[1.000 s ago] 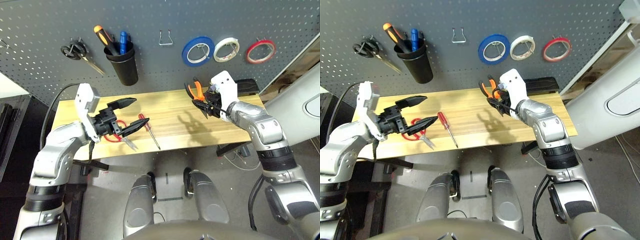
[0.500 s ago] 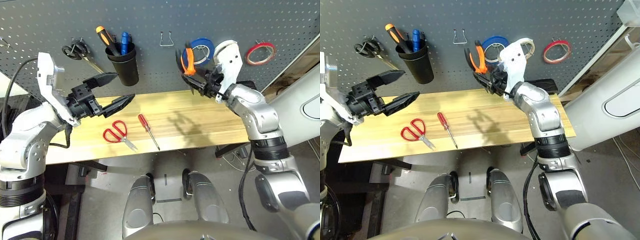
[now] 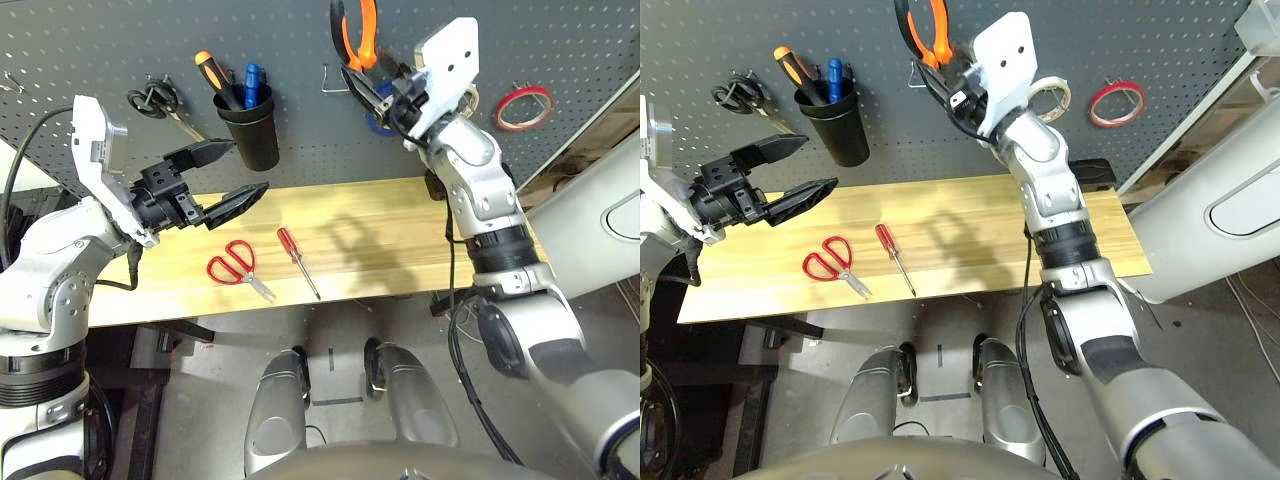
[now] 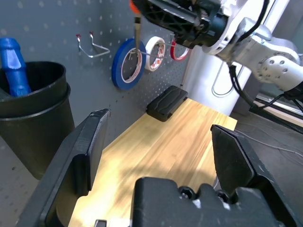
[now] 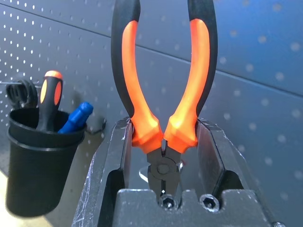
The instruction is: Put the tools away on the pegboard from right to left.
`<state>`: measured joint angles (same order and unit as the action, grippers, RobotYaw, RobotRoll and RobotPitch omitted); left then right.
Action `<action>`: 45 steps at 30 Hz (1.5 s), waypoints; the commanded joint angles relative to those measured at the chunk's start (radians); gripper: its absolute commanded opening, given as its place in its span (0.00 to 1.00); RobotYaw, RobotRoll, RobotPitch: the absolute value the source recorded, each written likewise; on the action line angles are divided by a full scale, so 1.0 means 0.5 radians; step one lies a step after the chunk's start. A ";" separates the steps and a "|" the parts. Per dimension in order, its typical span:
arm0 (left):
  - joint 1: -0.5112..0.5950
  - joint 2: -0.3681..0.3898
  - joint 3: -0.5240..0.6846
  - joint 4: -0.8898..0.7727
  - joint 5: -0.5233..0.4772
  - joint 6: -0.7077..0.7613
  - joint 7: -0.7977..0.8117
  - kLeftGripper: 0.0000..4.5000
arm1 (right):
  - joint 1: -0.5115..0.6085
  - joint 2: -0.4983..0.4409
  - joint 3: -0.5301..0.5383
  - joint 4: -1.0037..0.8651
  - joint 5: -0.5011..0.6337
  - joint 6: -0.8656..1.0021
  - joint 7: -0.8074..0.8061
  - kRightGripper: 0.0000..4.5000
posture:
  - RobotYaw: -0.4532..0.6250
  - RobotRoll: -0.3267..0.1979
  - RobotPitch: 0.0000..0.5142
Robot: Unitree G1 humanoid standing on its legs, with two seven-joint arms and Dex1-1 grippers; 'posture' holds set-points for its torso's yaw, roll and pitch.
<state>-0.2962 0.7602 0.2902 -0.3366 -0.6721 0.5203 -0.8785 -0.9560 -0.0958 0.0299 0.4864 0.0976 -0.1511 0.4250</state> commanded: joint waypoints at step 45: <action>0.043 0.119 -0.023 -0.155 -0.126 0.252 -0.015 1.00 | -0.683 0.157 -0.080 1.308 -0.211 -0.897 -0.302 0.46 | 0.49 0.62 0.49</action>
<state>-0.2935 0.8068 0.2686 -0.3841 -0.7205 0.6373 -0.8792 -1.2765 -0.0232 0.0087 1.1398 -0.0257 -0.5765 0.2649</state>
